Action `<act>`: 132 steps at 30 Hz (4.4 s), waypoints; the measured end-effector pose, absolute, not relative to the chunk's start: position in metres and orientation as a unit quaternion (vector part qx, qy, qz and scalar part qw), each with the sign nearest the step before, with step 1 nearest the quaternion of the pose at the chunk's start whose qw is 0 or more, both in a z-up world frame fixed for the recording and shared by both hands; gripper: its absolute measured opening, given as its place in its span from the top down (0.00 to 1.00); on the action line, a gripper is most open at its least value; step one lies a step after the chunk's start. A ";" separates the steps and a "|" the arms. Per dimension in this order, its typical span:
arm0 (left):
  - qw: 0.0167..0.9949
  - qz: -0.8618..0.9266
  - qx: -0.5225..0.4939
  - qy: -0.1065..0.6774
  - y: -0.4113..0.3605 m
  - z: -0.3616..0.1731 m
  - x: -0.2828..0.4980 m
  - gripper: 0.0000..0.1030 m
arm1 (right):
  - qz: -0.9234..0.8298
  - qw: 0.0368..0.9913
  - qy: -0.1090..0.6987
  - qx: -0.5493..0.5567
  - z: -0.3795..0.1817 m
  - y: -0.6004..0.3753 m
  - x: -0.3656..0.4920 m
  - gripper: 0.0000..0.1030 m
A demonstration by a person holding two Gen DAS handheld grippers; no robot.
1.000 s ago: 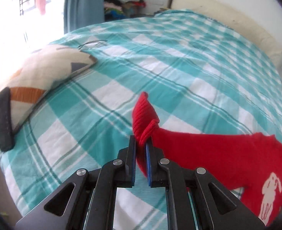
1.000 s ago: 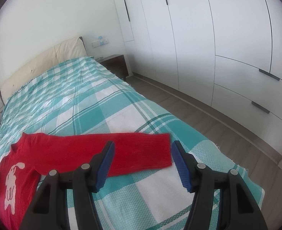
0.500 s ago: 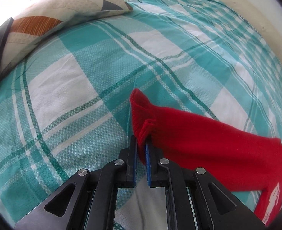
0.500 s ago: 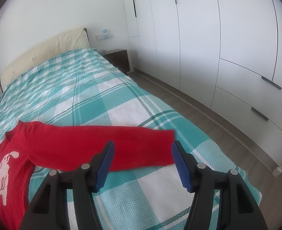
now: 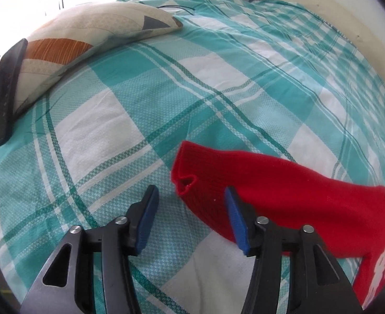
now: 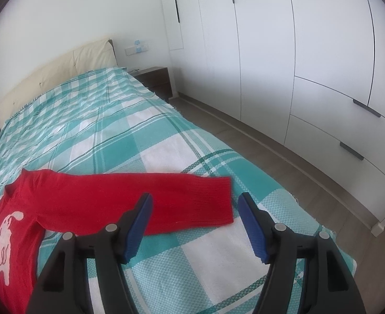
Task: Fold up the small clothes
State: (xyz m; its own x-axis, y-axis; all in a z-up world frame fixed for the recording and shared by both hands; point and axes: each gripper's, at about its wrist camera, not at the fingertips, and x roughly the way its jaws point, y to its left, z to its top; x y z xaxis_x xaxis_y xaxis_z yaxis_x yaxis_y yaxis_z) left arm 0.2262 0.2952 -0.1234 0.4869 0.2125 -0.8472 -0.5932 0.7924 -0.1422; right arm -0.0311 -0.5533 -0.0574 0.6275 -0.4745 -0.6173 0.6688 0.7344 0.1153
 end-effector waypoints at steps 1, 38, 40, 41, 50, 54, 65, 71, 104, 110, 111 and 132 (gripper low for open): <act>0.839 0.252 -0.215 0.431 0.295 -0.116 0.220 0.26 | -0.325 0.886 0.284 0.170 -0.057 -0.554 -0.032 0.21; 0.915 0.078 -0.051 0.393 0.119 -0.099 0.185 0.05 | -0.356 0.886 0.244 0.171 -0.047 -0.562 -0.043 0.15; 0.914 0.078 -0.048 0.395 0.118 -0.100 0.185 0.05 | -0.355 0.886 0.244 0.171 -0.046 -0.562 -0.043 0.15; 0.914 0.078 -0.047 0.396 0.118 -0.100 0.185 0.05 | -0.355 0.886 0.245 0.171 -0.046 -0.562 -0.043 0.15; 0.907 0.079 -0.037 0.411 0.115 -0.105 0.187 0.05 | -0.354 0.886 0.246 0.171 -0.045 -0.561 -0.043 0.15; 0.906 0.079 -0.035 0.414 0.114 -0.107 0.188 0.05 | -0.353 0.887 0.245 0.170 -0.045 -0.560 -0.043 0.15; 0.903 0.079 -0.030 0.421 0.113 -0.110 0.190 0.05 | -0.353 0.887 0.245 0.170 -0.045 -0.559 -0.043 0.15; 0.902 0.078 -0.029 0.423 0.112 -0.111 0.191 0.05 | -0.353 0.887 0.246 0.170 -0.045 -0.558 -0.043 0.15; 0.869 0.065 0.014 0.491 0.099 -0.149 0.204 0.00 | -0.312 0.907 0.208 0.192 -0.037 -0.558 -0.052 0.15; 0.916 0.012 -0.012 0.401 0.096 -0.104 0.184 0.01 | -0.231 0.908 0.196 0.289 -0.048 -0.574 -0.061 0.15; 0.925 0.008 -0.009 0.381 0.094 -0.097 0.181 0.01 | -0.208 0.903 0.196 0.322 -0.053 -0.578 -0.063 0.15; 0.918 0.032 -0.023 0.394 0.101 -0.106 0.188 0.01 | -0.222 0.782 0.239 0.531 -0.156 -0.652 -0.008 0.81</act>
